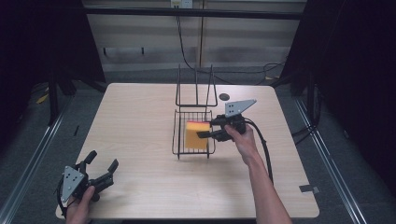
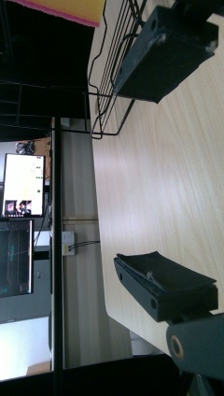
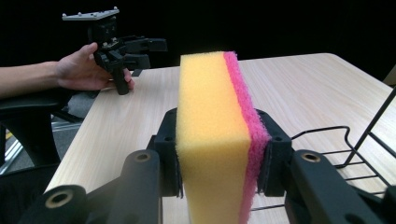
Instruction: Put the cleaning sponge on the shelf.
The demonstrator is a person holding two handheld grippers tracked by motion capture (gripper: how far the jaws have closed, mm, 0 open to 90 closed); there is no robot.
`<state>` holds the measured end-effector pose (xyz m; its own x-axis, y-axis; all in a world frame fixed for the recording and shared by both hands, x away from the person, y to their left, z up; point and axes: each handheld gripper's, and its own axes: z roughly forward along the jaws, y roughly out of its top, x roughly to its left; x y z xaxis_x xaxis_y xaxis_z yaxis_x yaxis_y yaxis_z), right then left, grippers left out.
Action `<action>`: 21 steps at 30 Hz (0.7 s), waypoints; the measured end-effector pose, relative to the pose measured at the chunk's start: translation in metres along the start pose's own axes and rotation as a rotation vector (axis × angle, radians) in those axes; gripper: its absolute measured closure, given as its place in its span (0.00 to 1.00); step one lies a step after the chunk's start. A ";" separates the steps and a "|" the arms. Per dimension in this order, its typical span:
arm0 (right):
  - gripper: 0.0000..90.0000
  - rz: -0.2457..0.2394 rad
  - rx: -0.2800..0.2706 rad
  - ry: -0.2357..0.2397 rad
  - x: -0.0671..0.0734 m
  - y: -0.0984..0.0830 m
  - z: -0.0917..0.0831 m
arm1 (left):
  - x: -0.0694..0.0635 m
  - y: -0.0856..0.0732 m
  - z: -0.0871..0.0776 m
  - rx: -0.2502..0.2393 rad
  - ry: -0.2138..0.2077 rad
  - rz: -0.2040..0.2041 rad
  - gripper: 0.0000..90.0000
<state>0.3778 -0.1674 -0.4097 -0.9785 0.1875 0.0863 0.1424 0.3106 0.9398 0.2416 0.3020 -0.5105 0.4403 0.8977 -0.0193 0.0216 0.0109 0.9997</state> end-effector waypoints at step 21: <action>0.66 0.013 0.035 0.026 -0.009 -0.016 0.025 | 0.001 0.000 0.001 0.005 -0.003 -0.002 0.17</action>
<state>0.3885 -0.1509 -0.4336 -0.9800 0.1675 0.1069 0.1593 0.3409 0.9265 0.2427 0.3029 -0.5103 0.4430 0.8963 -0.0212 0.0271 0.0103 0.9996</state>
